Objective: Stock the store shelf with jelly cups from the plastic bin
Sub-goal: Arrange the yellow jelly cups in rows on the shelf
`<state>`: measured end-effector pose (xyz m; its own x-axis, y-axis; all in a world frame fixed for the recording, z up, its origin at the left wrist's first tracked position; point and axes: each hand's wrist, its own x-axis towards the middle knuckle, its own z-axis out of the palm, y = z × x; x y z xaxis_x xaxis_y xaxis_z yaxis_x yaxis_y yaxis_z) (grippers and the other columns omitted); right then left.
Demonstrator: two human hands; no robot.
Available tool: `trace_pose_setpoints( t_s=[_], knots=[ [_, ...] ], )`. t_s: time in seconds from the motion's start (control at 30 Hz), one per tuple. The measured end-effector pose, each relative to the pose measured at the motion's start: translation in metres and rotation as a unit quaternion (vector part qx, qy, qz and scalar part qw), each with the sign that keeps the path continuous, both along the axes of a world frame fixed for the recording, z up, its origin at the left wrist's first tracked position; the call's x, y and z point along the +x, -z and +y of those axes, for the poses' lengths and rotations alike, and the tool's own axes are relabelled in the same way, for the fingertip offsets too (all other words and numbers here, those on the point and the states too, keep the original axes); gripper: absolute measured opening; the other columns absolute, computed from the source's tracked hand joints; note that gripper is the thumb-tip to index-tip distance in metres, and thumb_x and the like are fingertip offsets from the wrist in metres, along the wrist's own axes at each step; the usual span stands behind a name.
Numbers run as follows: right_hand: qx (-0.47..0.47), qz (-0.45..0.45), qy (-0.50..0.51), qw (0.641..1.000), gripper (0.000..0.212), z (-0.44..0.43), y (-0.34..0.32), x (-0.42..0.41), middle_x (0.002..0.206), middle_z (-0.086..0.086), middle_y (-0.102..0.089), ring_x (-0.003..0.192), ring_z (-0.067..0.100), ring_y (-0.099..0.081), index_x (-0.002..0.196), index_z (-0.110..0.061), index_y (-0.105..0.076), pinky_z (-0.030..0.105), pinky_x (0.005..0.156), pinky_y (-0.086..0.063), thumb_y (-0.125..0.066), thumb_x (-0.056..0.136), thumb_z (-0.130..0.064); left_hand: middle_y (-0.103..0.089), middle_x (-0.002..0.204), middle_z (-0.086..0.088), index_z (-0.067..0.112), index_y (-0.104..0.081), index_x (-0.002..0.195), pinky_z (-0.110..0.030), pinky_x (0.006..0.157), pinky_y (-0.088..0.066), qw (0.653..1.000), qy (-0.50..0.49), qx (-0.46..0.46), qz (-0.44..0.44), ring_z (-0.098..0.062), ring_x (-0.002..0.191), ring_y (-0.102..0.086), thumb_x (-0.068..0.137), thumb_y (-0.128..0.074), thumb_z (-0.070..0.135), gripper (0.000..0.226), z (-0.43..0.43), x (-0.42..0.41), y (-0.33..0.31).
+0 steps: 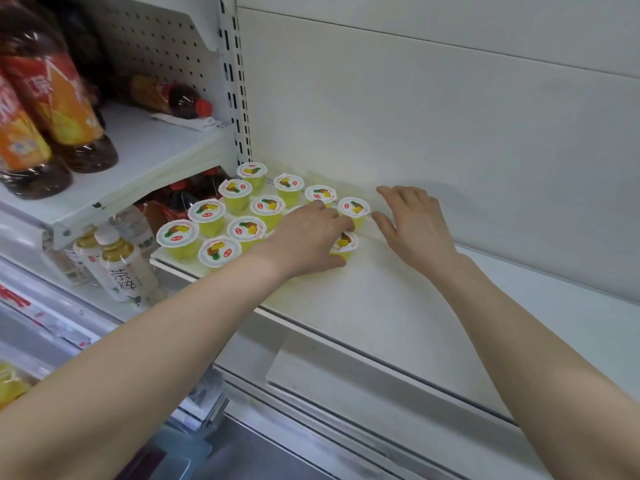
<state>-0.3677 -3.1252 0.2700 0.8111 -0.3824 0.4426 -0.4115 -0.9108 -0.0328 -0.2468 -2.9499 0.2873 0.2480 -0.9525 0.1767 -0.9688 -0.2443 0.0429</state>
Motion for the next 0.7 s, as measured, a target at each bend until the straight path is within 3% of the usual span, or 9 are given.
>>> trace_pose_setpoints(
  t_s=[0.17,0.3,0.47,0.57,0.7],
  knots=[
    [-0.020,-0.005,0.007,1.000,0.056,0.010,-0.016,-0.002,0.119,0.010,-0.062,0.113,0.035,-0.053,0.133,-0.011,-0.053,0.045,0.087,-0.042,-0.033,0.095,-0.046,-0.056,0.125,0.004,0.026,-0.046,0.137,-0.035,0.100,-0.038,1.000,0.009,-0.003,0.001,-0.022,0.120,-0.045,0.077,-0.066,0.059,0.071,0.008,0.004,-0.003],
    [-0.043,-0.025,-0.006,0.999,0.055,0.031,-0.035,-0.002,0.119,0.011,-0.061,0.113,0.036,-0.054,0.133,-0.011,-0.053,0.046,0.088,-0.042,-0.034,0.095,-0.045,-0.050,0.137,0.001,0.025,-0.045,0.141,-0.033,0.103,-0.034,0.999,0.006,-0.042,0.005,-0.022,0.129,-0.039,0.087,-0.057,0.058,0.064,0.030,0.006,-0.017],
    [-0.069,-0.040,-0.032,0.996,0.052,0.086,-0.053,0.000,0.122,0.011,-0.060,0.116,0.035,-0.052,0.134,-0.011,-0.053,0.046,0.092,-0.041,-0.038,0.096,-0.043,-0.063,0.119,-0.008,0.014,-0.061,0.126,-0.036,0.095,-0.038,0.989,0.013,-0.141,-0.040,-0.031,0.114,-0.053,0.088,-0.059,0.046,0.050,0.084,0.018,-0.030],
    [-0.084,-0.045,-0.058,0.994,0.052,0.130,-0.058,0.003,0.122,0.011,-0.060,0.117,0.035,-0.052,0.134,-0.011,-0.053,0.046,0.094,-0.040,-0.038,0.096,-0.043,-0.064,0.115,-0.008,0.013,-0.062,0.123,-0.041,0.095,-0.045,0.986,0.012,-0.150,-0.074,-0.031,0.109,-0.056,0.088,-0.050,0.049,0.051,0.128,0.028,-0.033],
    [-0.095,-0.039,-0.084,0.991,0.050,0.200,-0.053,0.012,0.124,0.010,-0.059,0.120,0.033,-0.050,0.136,-0.013,-0.051,0.047,0.097,-0.039,-0.040,0.098,-0.044,-0.064,0.114,-0.007,0.013,-0.063,0.123,-0.038,0.096,-0.042,0.980,0.011,-0.170,-0.101,-0.029,0.108,-0.056,0.089,-0.055,0.045,0.047,0.203,0.042,-0.026]
  ],
)
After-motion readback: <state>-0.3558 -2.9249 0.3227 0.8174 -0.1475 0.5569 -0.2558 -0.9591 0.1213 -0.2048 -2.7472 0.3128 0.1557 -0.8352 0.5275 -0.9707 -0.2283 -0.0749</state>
